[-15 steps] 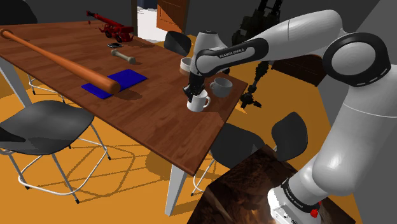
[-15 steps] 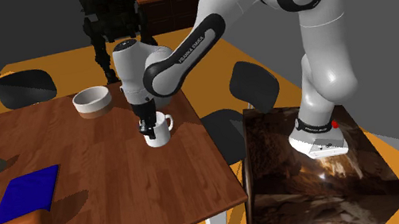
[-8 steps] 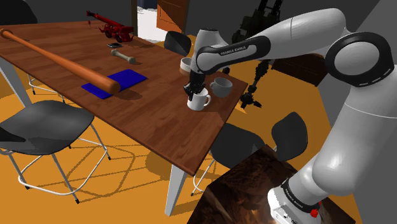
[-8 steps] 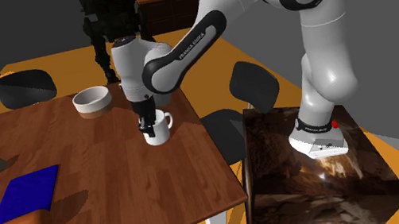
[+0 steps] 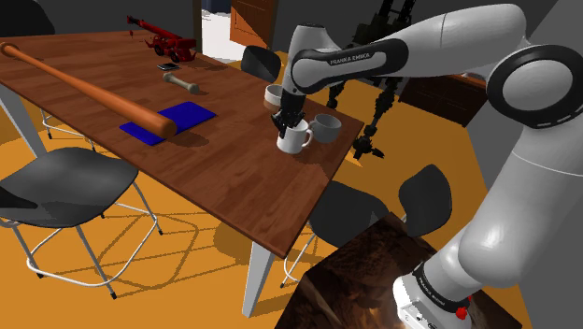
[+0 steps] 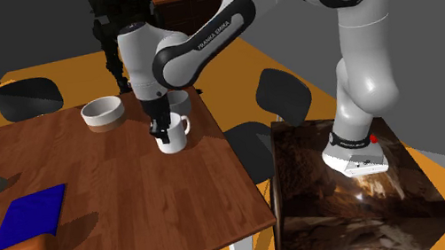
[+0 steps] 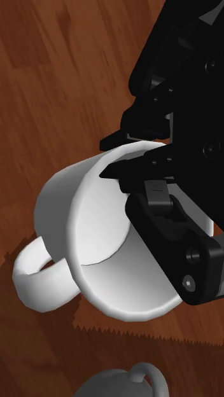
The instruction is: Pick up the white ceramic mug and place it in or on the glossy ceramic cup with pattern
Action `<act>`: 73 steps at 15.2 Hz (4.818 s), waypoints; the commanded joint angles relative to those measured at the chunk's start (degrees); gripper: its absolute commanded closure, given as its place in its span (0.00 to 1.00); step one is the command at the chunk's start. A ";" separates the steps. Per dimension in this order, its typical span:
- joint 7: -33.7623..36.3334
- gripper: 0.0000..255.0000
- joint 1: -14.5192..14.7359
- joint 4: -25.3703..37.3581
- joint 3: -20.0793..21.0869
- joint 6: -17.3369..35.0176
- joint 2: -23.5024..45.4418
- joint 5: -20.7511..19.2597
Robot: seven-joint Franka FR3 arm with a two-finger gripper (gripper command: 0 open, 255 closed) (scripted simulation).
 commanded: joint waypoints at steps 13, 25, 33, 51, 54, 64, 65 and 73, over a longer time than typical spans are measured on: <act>-0.55 1.00 -0.06 7.13 0.24 -9.92 -2.85 0.81; -4.58 1.00 -2.29 13.46 -1.15 -16.74 -3.44 1.38; -14.51 1.00 -8.23 18.33 -4.94 -19.03 -1.00 2.09; -23.08 1.00 -13.70 18.82 -8.01 -14.13 4.34 2.71; -23.06 1.00 -13.71 16.81 -8.02 -11.91 4.55 2.69; -23.04 1.00 -13.72 14.70 -8.03 -9.42 4.93 2.66; -23.04 1.00 -13.72 14.70 -8.03 -9.42 4.93 2.66; -23.08 0.00 -13.71 17.64 -8.01 -12.99 4.30 2.71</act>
